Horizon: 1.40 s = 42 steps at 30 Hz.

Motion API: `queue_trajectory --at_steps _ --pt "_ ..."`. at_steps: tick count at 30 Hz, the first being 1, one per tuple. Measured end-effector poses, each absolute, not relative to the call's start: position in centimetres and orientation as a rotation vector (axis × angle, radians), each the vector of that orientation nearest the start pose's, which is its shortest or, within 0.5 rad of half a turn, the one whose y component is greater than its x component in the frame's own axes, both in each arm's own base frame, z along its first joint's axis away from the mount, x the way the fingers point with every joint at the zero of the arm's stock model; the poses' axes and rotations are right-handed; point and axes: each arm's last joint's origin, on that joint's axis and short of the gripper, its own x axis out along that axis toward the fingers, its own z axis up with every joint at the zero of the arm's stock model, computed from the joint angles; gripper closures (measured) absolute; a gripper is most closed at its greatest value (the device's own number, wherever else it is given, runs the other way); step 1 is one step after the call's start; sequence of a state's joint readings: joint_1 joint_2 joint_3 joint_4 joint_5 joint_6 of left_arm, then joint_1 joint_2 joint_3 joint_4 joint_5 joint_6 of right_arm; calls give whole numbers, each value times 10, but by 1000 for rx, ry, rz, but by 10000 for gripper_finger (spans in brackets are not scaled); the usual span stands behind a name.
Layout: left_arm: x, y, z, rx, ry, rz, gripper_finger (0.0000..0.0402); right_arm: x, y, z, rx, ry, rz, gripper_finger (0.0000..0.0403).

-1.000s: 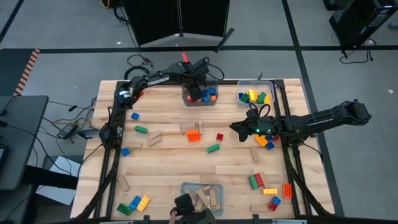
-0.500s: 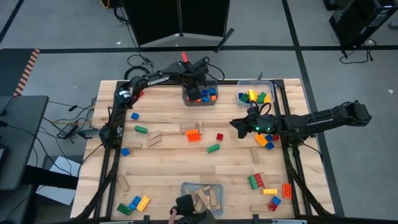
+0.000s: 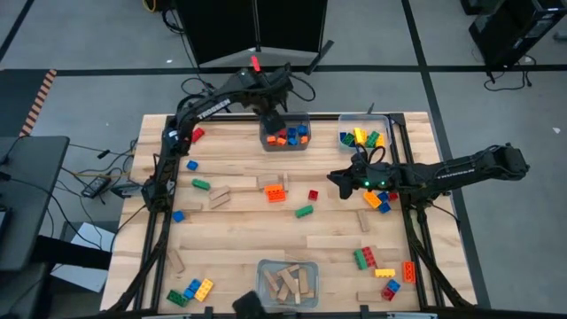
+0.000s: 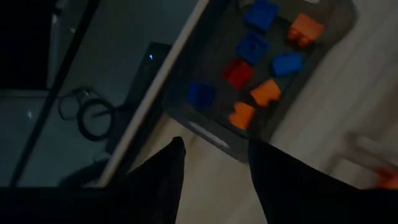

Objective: Sort blocks by size
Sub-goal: Put the large yellow game piece into the transparent bin

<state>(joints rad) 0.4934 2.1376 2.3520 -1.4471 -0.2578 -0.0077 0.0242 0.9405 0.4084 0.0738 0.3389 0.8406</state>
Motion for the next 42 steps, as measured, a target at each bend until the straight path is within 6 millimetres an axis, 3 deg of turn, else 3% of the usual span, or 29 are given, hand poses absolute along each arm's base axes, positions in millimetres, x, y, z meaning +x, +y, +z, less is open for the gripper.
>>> queue_trajectory --at_steps 10,17,23,28,34,42 --pt "333 111 389 -266 1138 690 218 192 0 201 659 397 -278 256" --pt "286 22 390 -377 1052 791 218 191 2 199 655 452 -218 256" --pt "234 -54 364 -611 980 854 218 191 3 199 612 467 -178 256" --pt "209 -106 334 -809 942 907 218 191 4 199 598 472 -160 256" --pt "208 -155 299 -900 1102 910 218 191 4 199 568 474 -152 256" --pt "226 -196 262 -812 1181 817 218 191 4 198 535 481 -144 256"
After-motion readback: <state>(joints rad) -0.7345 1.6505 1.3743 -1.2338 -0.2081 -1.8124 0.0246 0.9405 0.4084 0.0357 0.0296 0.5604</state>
